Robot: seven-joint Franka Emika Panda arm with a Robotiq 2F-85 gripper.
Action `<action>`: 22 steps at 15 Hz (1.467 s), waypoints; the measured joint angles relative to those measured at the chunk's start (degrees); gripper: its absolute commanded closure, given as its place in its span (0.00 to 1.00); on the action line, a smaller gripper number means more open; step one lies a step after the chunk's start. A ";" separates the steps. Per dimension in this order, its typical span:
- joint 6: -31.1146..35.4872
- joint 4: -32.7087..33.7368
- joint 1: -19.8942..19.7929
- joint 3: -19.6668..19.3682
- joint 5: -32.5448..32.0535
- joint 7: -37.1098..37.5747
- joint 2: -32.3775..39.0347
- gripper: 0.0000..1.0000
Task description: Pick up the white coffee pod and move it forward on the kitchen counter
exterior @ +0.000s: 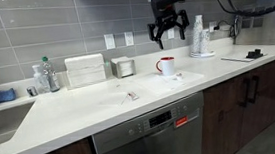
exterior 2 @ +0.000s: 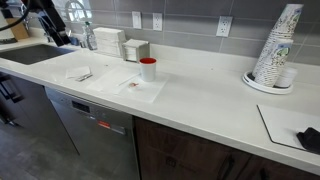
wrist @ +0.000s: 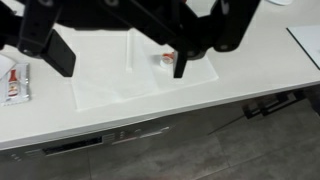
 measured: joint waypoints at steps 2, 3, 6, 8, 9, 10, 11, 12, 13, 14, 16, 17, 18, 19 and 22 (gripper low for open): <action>0.00 1.94 -0.54 -0.16 -4.54 3.99 3.87 0.00; -0.06 2.92 -0.59 -0.30 -7.05 6.08 5.95 0.00; -1.71 6.01 -0.31 -1.02 -13.00 10.22 12.08 0.00; -3.29 8.19 0.51 -2.13 -14.99 11.23 15.94 0.00; -3.92 9.27 1.04 -2.80 -15.36 11.25 17.75 0.00; -4.41 10.30 1.63 -3.54 -15.48 11.25 19.47 0.00; -4.78 11.32 2.25 -4.37 -15.61 11.25 21.15 0.00; -4.89 12.20 2.78 -5.16 -15.78 11.25 22.66 0.00; -5.02 13.07 3.35 -6.09 -16.39 11.25 24.27 0.00; -5.03 13.91 3.85 -7.04 -17.20 11.92 25.78 0.00; -5.03 15.26 4.39 -8.27 -18.15 13.04 28.23 0.00; -5.03 15.72 4.51 -8.49 -18.24 13.18 28.90 0.00; -5.04 15.95 4.58 -8.54 -18.26 13.24 29.19 0.00; -5.10 16.08 4.65 -8.55 -18.26 13.28 29.24 0.00; -5.34 16.42 4.90 -8.57 -18.26 13.33 29.23 0.00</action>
